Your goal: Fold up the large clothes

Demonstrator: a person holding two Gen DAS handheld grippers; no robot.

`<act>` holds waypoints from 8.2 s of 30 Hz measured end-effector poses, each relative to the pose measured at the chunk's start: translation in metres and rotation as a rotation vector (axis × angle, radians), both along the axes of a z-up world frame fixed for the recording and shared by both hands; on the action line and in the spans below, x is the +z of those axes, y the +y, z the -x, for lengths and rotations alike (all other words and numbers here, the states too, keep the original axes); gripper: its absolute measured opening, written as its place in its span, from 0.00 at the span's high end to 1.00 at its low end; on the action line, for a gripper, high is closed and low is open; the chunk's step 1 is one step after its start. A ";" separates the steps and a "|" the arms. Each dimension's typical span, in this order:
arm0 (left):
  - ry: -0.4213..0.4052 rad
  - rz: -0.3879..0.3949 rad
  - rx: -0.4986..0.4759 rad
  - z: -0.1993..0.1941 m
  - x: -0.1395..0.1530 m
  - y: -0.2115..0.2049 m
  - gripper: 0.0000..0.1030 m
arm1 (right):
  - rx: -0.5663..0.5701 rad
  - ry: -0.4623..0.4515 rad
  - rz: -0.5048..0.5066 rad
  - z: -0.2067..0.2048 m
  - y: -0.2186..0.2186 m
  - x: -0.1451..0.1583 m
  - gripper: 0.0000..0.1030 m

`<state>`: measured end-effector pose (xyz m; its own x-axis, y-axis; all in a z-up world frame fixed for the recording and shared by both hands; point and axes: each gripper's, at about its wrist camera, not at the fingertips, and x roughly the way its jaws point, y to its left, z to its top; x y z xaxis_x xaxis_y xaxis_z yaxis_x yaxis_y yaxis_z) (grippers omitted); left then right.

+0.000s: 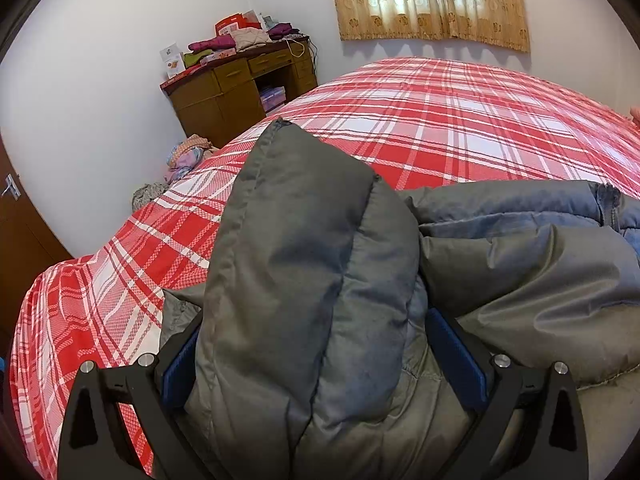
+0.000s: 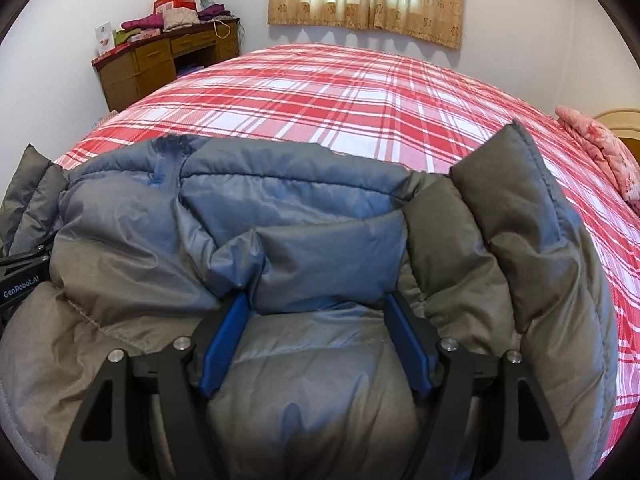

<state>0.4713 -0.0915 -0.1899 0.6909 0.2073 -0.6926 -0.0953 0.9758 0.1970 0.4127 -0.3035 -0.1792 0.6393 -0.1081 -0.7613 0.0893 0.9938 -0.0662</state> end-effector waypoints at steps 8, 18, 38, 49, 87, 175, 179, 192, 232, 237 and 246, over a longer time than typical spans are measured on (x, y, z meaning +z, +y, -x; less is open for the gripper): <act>0.002 -0.002 0.000 0.000 -0.001 0.000 0.01 | 0.002 0.010 0.018 -0.002 0.003 -0.001 0.28; 0.031 -0.056 0.001 0.000 0.007 -0.007 0.01 | -0.004 0.036 0.036 -0.008 0.003 0.003 0.27; -0.038 -0.057 -0.022 0.019 0.005 -0.024 0.01 | 0.011 0.029 0.032 -0.015 0.053 -0.004 0.22; -0.020 -0.069 -0.021 0.015 0.000 -0.026 0.01 | 0.011 0.054 0.048 -0.019 0.062 -0.007 0.21; -0.002 0.285 0.041 0.167 -0.011 0.086 0.26 | 0.017 -0.079 0.136 0.145 0.077 -0.010 0.01; -0.135 -0.109 -0.019 0.069 0.116 -0.073 0.17 | -0.161 -0.101 0.024 0.045 -0.032 0.136 0.66; -0.131 -0.042 -0.056 0.062 0.105 -0.093 0.17 | -0.192 -0.066 0.061 0.038 -0.031 0.097 0.68; -0.153 -0.164 -0.173 0.064 0.059 -0.164 0.17 | -0.290 -0.096 -0.020 0.075 -0.069 0.036 0.68; -0.098 -0.140 -0.188 0.050 0.025 -0.167 0.16 | -0.319 -0.076 -0.025 0.074 -0.070 0.011 0.68; -0.096 -0.146 -0.189 0.049 0.024 -0.169 0.16 | -0.320 -0.074 -0.025 0.074 -0.069 0.011 0.68; -0.091 -0.150 -0.191 0.049 0.023 -0.170 0.16 | -0.322 -0.073 -0.026 0.074 -0.069 0.010 0.68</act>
